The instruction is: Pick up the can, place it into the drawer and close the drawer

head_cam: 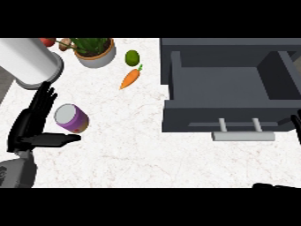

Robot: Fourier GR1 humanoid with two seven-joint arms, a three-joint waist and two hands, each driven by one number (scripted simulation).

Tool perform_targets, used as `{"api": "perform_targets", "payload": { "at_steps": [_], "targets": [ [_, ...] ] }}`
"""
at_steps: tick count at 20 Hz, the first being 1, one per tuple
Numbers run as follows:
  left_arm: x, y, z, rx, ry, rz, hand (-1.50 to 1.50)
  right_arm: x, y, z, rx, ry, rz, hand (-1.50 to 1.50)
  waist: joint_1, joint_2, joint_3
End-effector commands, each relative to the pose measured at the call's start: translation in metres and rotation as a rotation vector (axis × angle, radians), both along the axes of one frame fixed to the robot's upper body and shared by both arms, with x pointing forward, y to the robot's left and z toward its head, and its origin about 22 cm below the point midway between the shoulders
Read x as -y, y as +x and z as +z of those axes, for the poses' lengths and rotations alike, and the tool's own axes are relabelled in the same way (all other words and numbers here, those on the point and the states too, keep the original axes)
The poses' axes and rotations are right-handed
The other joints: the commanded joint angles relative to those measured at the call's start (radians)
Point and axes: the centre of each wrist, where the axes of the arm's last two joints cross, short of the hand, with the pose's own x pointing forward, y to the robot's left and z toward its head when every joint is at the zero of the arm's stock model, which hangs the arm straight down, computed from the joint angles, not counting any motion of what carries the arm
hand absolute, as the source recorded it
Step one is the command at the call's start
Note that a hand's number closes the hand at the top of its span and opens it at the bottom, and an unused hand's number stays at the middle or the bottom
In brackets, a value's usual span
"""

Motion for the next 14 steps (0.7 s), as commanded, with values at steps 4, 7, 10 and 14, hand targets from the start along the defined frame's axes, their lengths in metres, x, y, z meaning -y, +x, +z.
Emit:
{"api": "perform_targets", "payload": {
  "at_steps": [4,7,10,14],
  "targets": [
    [-0.03,0.002,-0.025,-0.007,0.002,-0.01,-1.5,0.013,0.003,0.003,-0.004,-0.003,0.01,-1.5,-0.001,0.0,0.0],
    [-0.011,-0.028,-0.055,-0.02,0.019,0.014,-1.5,-0.01,0.001,0.005,0.006,-0.009,-0.002,-1.5,0.002,0.0,0.0],
    [-0.017,-0.015,-0.047,-0.047,0.005,0.017,-1.5,-0.004,0.007,-0.011,0.01,0.008,-0.011,-1.5,0.001,0.0,0.0],
    [-0.024,-0.027,-0.054,-0.027,0.029,0.012,-1.5,0.013,-0.009,0.002,0.005,0.007,-0.004,-1.5,0.002,-0.001,0.0]
  ]
}}
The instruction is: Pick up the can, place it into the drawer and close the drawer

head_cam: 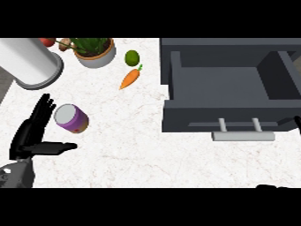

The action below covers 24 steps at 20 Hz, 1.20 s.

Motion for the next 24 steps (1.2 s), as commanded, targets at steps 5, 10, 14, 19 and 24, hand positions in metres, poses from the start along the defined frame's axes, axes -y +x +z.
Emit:
{"api": "perform_targets", "payload": {
  "at_steps": [5,10,14,19,24],
  "targets": [
    [-0.006,0.001,-0.033,-0.022,-0.003,0.007,-1.5,-0.003,0.002,0.009,0.009,0.009,-0.003,-1.5,-0.003,0.001,0.0],
    [-0.018,-0.005,-0.045,-0.057,-0.022,0.044,-1.5,0.007,0.005,0.019,0.009,-0.017,0.013,-1.5,-0.003,0.001,0.0],
    [-0.005,0.005,-0.046,-0.038,-0.024,0.019,-1.5,0.002,0.016,-0.002,0.022,0.025,-0.011,-1.5,-0.001,0.001,0.0],
    [-0.037,0.02,-0.031,-0.039,-0.038,0.039,-1.5,-0.004,-0.006,0.011,0.011,-0.001,0.022,-1.5,-0.009,0.003,-0.001],
    [-0.004,0.023,-0.044,-0.055,-0.036,0.008,-1.5,0.005,-0.007,0.011,0.009,-0.006,0.019,-1.5,-0.006,0.001,0.0]
  ]
}}
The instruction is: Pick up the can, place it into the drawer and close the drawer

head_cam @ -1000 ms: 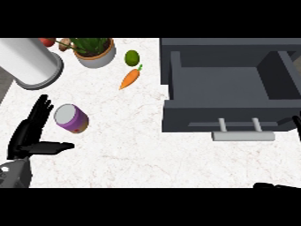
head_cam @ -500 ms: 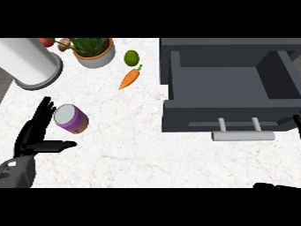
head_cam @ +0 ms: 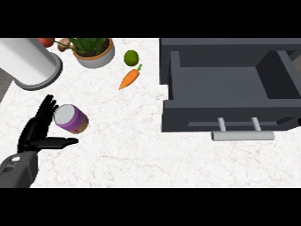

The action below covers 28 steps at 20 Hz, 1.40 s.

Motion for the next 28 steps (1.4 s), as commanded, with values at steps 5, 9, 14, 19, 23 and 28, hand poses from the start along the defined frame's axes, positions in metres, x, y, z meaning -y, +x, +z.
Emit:
{"api": "perform_targets", "payload": {
  "at_steps": [5,9,14,19,23,28],
  "targets": [
    [0.02,0.014,-0.007,0.003,-0.018,0.001,-1.5,0.002,-0.007,0.009,0.008,0.011,-0.007,-1.5,-0.006,0.002,0.0],
    [0.02,0.016,-0.002,-0.013,-0.015,-0.005,-1.5,0.002,-0.009,0.021,0.01,0.013,-0.015,-1.5,0.001,0.0,0.0],
    [0.026,0.027,-0.001,-0.013,-0.03,-0.041,-1.5,0.009,-0.015,-0.009,0.007,0.021,0.004,-1.5,-0.009,0.003,-0.001],
    [0.038,0.024,-0.007,0.022,-0.032,-0.071,-1.5,0.002,-0.007,-0.006,0.017,0.025,-0.004,-1.5,-0.005,0.002,0.0],
    [0.054,0.043,0.003,0.052,-0.052,-0.077,1.5,0.0,0.0,-0.003,0.016,0.031,-0.006,-1.5,-0.007,0.003,0.0],
    [0.066,0.059,0.015,0.042,-0.122,-0.113,1.5,0.01,-0.001,0.02,0.012,0.025,-0.007,-1.5,-0.007,0.003,0.0]
  ]
}}
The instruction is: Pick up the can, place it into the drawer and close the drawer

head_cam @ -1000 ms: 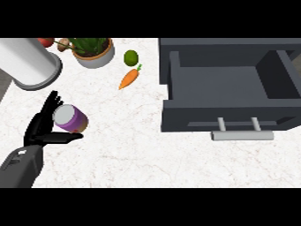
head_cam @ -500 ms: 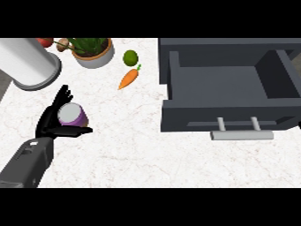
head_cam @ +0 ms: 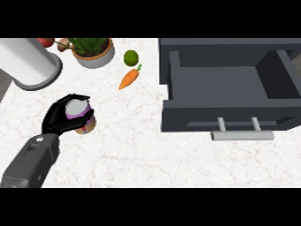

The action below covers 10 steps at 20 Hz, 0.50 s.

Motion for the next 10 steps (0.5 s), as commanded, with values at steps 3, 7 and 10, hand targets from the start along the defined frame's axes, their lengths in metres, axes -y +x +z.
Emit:
{"api": "perform_targets", "payload": {
  "at_steps": [3,7,10],
  "targets": [
    [-0.014,0.016,0.021,0.005,-0.043,-0.056,1.5,0.0,-0.012,0.007,0.02,-0.009,-0.006,-1.5,-0.007,0.002,-0.001],
    [0.021,0.014,0.019,0.059,-0.064,-0.102,1.5,0.013,-0.007,0.003,-0.004,-0.013,-0.031,-1.5,0.013,-0.005,0.001],
    [0.027,0.018,0.022,0.052,-0.081,-0.015,1.5,-0.004,-0.015,0.007,0.0,0.002,-0.018,-1.5,0.008,-0.003,0.0]
  ]
}}
